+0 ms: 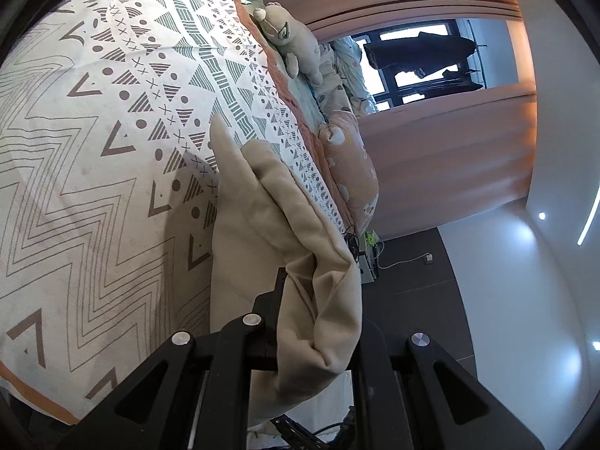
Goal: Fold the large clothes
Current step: 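Lift the fold edge with the left tool while the right tool opens, then lift the jacket bundle with the left tool and fold it over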
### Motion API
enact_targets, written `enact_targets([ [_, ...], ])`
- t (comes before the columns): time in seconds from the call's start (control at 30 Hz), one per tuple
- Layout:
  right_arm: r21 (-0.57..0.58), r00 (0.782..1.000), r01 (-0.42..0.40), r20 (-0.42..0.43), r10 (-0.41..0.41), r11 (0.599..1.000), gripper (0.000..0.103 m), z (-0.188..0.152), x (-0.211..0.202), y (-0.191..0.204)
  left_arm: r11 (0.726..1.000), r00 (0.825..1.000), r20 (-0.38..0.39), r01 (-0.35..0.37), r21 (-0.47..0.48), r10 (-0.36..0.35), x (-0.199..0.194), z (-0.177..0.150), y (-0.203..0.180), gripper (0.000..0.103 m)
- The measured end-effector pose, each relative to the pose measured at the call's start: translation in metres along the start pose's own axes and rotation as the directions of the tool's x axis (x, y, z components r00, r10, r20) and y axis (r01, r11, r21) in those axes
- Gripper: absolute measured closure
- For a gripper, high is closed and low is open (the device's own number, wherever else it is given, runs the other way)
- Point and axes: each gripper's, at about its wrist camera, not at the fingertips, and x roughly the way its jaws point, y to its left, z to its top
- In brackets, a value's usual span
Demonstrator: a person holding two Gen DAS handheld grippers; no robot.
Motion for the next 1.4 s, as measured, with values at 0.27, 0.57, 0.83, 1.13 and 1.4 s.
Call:
enact_targets([
  [0.27,0.092,0.998,-0.054,0.017,0.052,0.994,0.079,0.028,0.019,-0.014,0.995,0.995,-0.034,0.099,0.023,-0.099,0.007,0.001,-0.041,0.091],
  [0.57,0.114,0.994,-0.108,0.005,0.109,0.988,0.079,0.013,0.019,-0.026,0.978,0.98,-0.111,0.178,0.112,-0.166,0.035,-0.014,-0.105,0.091],
  [0.83,0.036,0.995,-0.097,0.014,0.097,0.995,0.079,-0.025,0.006,-0.024,0.969,0.971,-0.179,0.185,0.165,-0.155,0.067,-0.041,-0.138,0.091],
  [1.13,0.059,0.982,-0.19,0.026,0.188,0.98,0.079,-0.032,-0.021,-0.05,0.96,0.958,-0.247,0.198,0.199,-0.147,0.101,-0.069,-0.171,0.091],
  [1.4,0.181,0.97,-0.199,0.176,0.168,0.963,0.079,-0.036,-0.081,-0.129,0.953,0.93,-0.343,0.211,0.215,-0.129,0.145,-0.103,-0.2,0.091],
])
